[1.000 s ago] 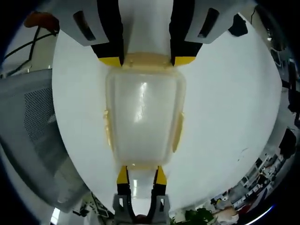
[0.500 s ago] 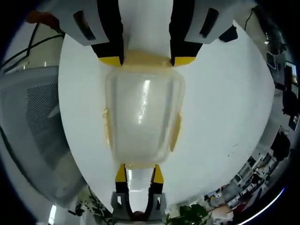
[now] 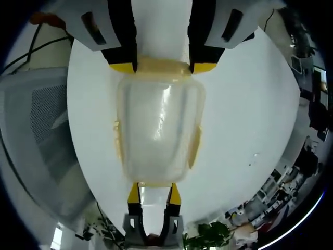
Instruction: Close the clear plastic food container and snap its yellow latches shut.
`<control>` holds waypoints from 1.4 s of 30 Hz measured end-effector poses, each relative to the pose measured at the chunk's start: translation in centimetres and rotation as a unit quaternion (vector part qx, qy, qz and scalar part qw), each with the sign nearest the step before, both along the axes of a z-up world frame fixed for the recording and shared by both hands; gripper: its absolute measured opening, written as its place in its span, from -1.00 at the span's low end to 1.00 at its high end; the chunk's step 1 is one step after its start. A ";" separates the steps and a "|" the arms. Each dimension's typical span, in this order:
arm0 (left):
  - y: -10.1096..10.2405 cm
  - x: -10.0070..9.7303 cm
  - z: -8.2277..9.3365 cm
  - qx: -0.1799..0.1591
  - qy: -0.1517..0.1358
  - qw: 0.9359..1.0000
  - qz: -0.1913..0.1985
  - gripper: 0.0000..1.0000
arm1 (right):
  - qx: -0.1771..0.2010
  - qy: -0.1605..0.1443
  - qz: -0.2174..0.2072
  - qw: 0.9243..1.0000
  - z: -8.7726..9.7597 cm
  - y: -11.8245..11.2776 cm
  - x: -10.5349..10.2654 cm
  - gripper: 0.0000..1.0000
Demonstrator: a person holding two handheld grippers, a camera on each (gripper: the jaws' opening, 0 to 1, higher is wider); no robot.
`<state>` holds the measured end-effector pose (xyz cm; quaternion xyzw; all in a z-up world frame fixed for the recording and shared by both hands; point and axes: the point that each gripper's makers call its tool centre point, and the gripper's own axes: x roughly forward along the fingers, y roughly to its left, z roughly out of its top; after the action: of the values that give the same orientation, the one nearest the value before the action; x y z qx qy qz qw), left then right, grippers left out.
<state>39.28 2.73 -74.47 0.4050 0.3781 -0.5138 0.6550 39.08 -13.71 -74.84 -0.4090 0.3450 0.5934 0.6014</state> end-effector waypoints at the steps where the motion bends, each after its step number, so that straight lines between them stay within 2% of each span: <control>1: -0.2 0.0 0.1 0.001 -0.002 1.000 -0.002 -0.29 | 0.000 0.000 -0.001 1.000 0.1 -0.1 0.0 -0.31; 12: -1.8 0.2 0.8 -0.003 -0.016 1.000 -0.002 -0.29 | -0.002 -0.009 -0.002 1.000 1.1 -1.7 0.0 -0.31; 31: -4.0 0.1 1.7 -0.005 -0.018 1.000 0.004 -0.30 | 0.003 -0.017 0.005 1.000 2.5 -4.0 0.0 -0.31; 42: -6.5 0.1 2.0 -0.014 -0.012 1.000 0.007 -0.30 | -0.002 -0.019 0.008 1.000 2.8 -6.5 0.1 -0.31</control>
<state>39.36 -3.74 -72.50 0.3997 0.3655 -0.5095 0.6686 39.22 -20.18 -72.03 -0.4234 0.3317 0.5896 0.6025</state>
